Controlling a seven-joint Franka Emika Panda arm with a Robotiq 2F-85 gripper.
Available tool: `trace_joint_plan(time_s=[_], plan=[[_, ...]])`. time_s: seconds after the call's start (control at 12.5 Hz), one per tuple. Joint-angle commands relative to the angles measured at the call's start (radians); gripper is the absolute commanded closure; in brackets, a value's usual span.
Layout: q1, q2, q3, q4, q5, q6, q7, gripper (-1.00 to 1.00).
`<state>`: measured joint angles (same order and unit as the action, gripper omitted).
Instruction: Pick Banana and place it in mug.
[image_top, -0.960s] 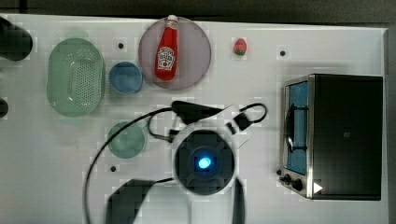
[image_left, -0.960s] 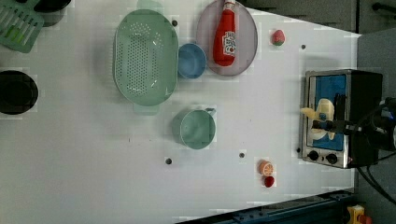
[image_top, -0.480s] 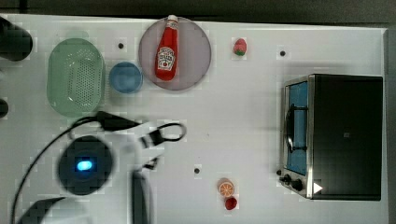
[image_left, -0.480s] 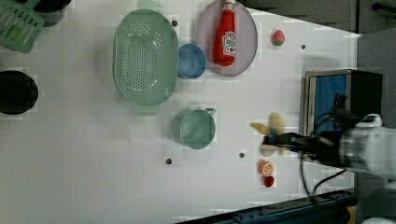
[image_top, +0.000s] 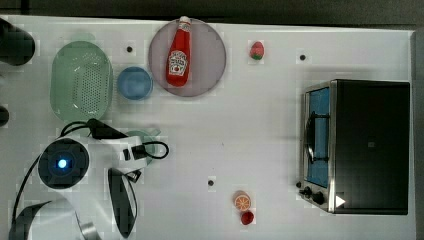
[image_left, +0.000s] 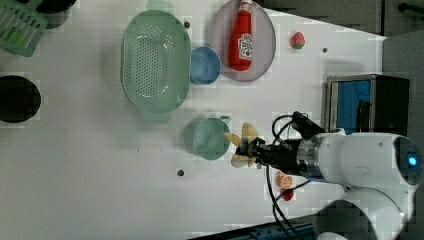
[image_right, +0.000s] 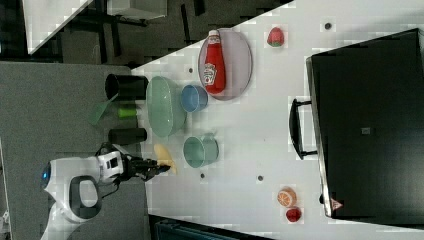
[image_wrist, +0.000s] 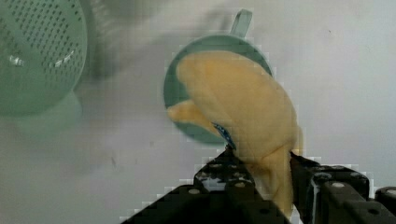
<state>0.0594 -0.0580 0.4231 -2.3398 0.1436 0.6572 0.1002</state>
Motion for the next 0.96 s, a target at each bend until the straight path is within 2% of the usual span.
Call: trace_joint_plan(time_s=[0.08,0.16,0.48,0.64,0.96], plan=[[-0.004,0.057,0.031,0.023,-0.116,0.076,0.191,0.37],[-0.004,0.081,0.031,0.024,-0.146,0.087,0.192,0.37],[-0.005,0.163,0.022,0.019,-0.148,0.177,0.204,0.33],[-0.005,0.176,0.022,0.016,-0.149,0.221,0.204,-0.07],[-0.005,0.179,0.014,0.010,-0.149,0.220,0.207,-1.00]])
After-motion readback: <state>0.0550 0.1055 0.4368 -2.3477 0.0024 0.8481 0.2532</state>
